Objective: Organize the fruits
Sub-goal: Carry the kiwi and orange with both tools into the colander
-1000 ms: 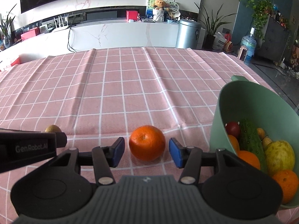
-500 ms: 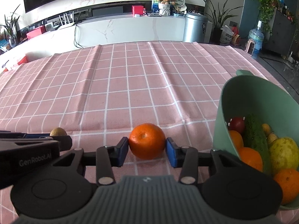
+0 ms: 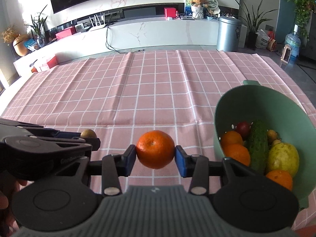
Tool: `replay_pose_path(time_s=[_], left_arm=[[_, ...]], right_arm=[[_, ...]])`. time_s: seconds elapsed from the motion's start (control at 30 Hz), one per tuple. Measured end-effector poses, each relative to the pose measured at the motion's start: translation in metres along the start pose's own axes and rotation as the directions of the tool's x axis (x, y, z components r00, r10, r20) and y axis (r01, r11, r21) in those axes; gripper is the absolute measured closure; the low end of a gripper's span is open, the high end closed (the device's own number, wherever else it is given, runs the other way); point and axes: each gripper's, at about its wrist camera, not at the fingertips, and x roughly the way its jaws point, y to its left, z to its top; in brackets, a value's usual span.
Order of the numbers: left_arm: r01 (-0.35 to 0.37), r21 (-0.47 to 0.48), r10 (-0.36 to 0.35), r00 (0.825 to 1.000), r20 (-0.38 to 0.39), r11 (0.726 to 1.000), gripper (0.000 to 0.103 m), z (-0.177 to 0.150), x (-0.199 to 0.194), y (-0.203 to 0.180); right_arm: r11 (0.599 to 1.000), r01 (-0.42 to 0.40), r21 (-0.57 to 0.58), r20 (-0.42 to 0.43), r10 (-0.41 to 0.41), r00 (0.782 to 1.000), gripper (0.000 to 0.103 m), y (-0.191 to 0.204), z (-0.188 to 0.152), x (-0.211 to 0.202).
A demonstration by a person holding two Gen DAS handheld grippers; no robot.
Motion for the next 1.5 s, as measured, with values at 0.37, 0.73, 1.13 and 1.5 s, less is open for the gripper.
replay_pose_path(time_s=[0.37, 0.73, 1.13, 1.5], left_arm=[[0.075, 0.119, -0.083, 0.995, 0.063, 0.990, 0.074, 0.010, -0.045, -0.058], [0.280, 0.209, -0.293, 0.955, 0.033, 0.937, 0.074, 0.042, -0.037, -0.128], [0.320, 0.198, -0.312, 0.948, -0.067, 0.927, 0.074, 0.073, 0.028, -0.162], [0.320, 0.155, -0.305, 0.945, -0.117, 0.935, 0.072, 0.074, 0.055, -0.158]], right_arm=[[0.997, -0.071, -0.019, 0.010, 0.071, 0.997, 0.064, -0.043, -0.007, -0.061], [1.000, -0.008, 0.020, 0.013, 0.008, 1.000, 0.063, -0.122, -0.004, -0.072], [0.997, 0.068, -0.045, -0.014, -0.068, 0.998, 0.064, -0.163, 0.020, -0.022], [0.996, 0.053, -0.073, -0.032, -0.055, 0.998, 0.063, -0.167, 0.018, 0.001]])
